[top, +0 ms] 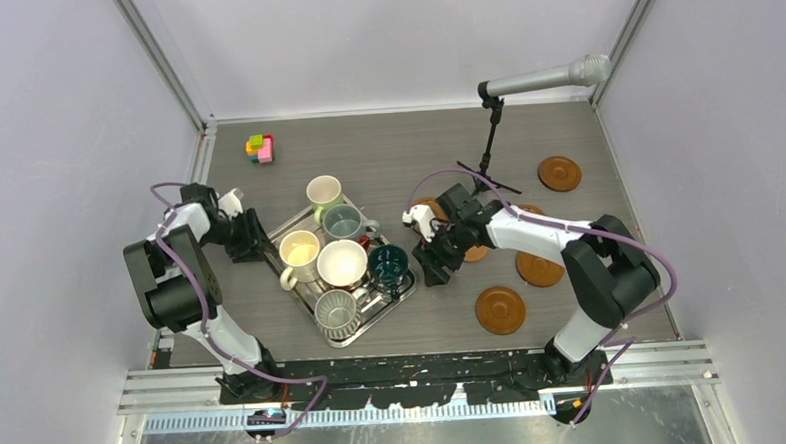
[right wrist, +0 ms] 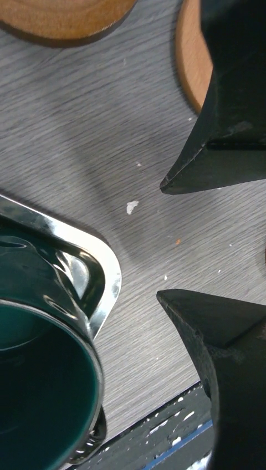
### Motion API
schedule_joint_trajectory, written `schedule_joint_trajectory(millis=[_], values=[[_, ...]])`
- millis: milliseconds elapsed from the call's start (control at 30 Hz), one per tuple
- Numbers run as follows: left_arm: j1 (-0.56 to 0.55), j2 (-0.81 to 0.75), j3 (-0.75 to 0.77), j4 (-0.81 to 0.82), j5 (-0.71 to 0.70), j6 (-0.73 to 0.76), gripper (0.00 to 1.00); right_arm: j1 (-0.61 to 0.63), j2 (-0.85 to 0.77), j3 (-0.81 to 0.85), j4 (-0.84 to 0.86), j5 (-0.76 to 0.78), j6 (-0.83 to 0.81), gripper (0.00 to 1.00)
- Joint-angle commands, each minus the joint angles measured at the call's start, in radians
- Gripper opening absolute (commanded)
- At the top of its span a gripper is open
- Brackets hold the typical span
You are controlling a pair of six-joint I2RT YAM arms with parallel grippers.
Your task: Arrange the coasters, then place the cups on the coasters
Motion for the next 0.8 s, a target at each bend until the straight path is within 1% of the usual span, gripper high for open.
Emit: schedule_joint_trajectory(millis=[0,100,267,367,467,600,700,767], values=[[-0.012,0.043,0.019,0.052,0.041,-0.038,0.46,0.007,0.057,0.067,0.018,-0.070,0.089,0.68],[-0.021,0.074,0.034,0.063,0.063,-0.047,0.42,0.006,0.094,0.077,0.003,-0.137,0.122,0.67],[-0.050,0.112,0.063,0.114,0.062,-0.081,0.38,0.007,0.130,0.094,-0.030,-0.178,0.137,0.63],[-0.066,0.160,0.114,0.133,0.058,-0.106,0.37,0.007,0.150,0.092,-0.017,-0.193,0.162,0.59],[-0.075,0.220,0.179,0.142,0.057,-0.133,0.36,0.007,0.177,0.088,0.008,-0.218,0.187,0.56],[-0.084,0.307,0.276,0.132,0.065,-0.149,0.34,0.007,0.195,0.078,0.061,-0.256,0.226,0.55],[-0.085,0.363,0.345,0.103,0.075,-0.155,0.33,0.007,0.182,0.063,0.115,-0.263,0.261,0.55],[-0.084,0.367,0.361,0.074,0.091,-0.154,0.31,0.007,0.160,0.041,0.152,-0.249,0.288,0.55]])
